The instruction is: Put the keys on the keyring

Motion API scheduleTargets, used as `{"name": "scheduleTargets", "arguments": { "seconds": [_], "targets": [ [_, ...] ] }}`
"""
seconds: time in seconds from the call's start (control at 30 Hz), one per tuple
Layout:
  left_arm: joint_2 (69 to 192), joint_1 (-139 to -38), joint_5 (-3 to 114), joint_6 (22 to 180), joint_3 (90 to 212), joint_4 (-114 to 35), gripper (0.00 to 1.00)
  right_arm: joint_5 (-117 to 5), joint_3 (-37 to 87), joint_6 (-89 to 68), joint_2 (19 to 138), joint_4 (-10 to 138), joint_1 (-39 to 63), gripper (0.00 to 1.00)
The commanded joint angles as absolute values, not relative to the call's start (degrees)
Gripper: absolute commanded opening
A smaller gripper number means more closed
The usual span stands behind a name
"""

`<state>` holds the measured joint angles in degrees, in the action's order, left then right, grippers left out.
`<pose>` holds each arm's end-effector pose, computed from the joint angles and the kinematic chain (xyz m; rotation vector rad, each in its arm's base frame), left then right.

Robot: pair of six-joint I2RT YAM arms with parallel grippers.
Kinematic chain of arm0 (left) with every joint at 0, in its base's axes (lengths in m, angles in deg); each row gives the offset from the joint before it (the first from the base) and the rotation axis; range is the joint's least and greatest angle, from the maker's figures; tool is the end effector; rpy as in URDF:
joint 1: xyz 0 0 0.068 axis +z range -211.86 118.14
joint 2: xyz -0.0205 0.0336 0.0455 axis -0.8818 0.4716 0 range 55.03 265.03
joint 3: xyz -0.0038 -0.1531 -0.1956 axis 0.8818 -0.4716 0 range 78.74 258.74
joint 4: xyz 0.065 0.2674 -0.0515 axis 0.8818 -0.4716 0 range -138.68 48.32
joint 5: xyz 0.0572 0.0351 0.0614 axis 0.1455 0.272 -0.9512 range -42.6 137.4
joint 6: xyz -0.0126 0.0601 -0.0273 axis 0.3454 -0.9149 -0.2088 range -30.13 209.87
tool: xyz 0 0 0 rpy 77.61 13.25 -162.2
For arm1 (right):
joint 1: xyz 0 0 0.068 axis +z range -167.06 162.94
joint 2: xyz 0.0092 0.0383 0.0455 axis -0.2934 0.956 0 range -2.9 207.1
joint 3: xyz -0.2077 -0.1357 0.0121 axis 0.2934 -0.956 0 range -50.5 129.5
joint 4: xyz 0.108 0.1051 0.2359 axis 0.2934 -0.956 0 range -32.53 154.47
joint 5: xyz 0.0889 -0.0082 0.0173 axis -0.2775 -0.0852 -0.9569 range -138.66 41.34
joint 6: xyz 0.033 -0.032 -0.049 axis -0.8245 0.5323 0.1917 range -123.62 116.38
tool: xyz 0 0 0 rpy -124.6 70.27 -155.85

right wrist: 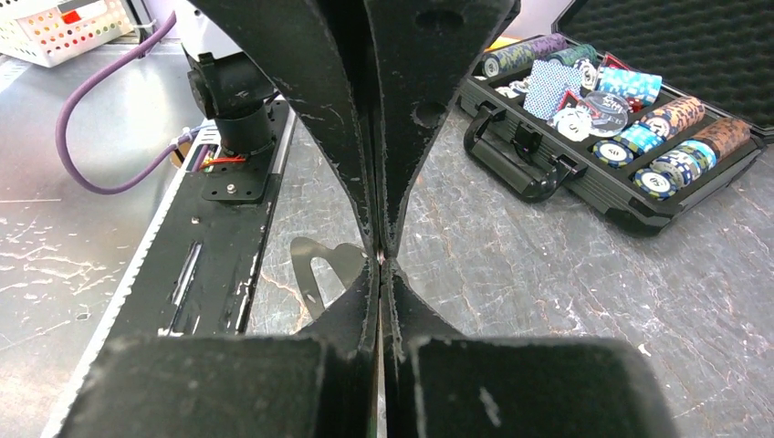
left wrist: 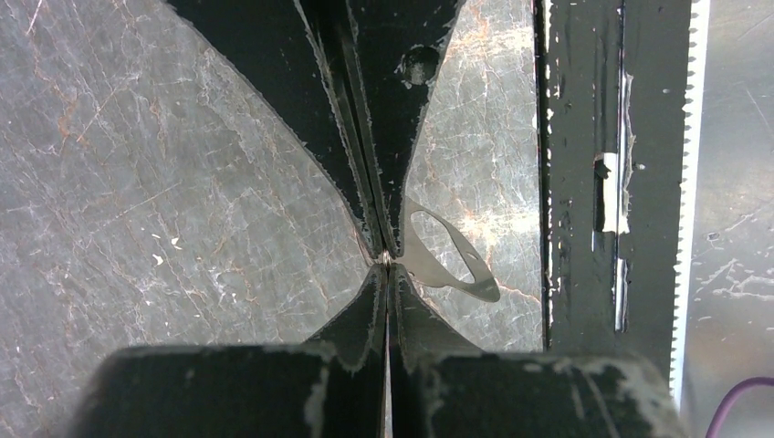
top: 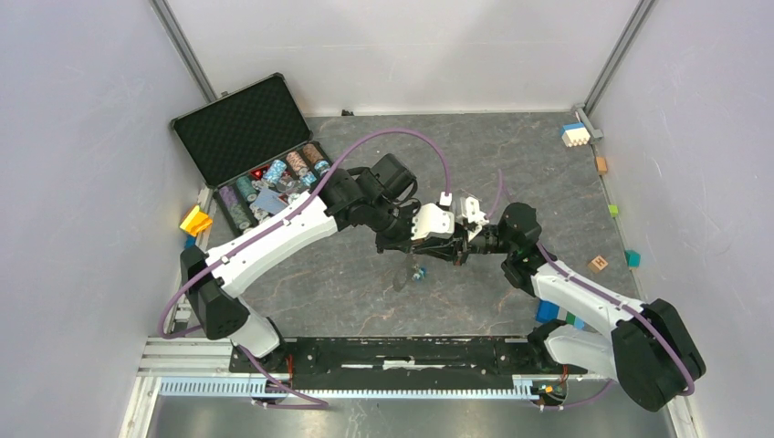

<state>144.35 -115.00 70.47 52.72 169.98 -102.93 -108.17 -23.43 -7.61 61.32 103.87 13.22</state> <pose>0.1887 -0.2868 0.3149 1.9457 1.7306 -0.6246 0.2052 0.1733 0.2205 -1.1750 1.2223 1.2427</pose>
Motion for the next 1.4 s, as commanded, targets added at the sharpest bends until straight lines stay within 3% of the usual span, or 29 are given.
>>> {"name": "scheduleTargets", "arguments": {
  "seconds": [0.0, 0.2, 0.33, 1.37],
  "targets": [
    [143.1, -115.2, 72.9, 53.4, 171.3, -101.0, 0.03, -106.0, -21.3, -5.7, 60.5, 101.9, 13.4, 0.0],
    [137.9, -113.3, 73.4, 52.8, 164.9, -95.4, 0.31, -104.6, -21.0, -6.6, 58.0, 102.3, 13.2, 0.0],
    [135.6, -111.2, 75.4, 52.9, 161.8, -93.0, 0.39, -103.9, -20.4, -6.8, 57.1, 101.4, 12.7, 0.0],
    [124.8, -106.5, 92.2, 61.2, 139.7, -57.4, 0.31, -106.7, -25.0, -22.6, 57.3, 121.4, 9.6, 0.0]
  ]
}}
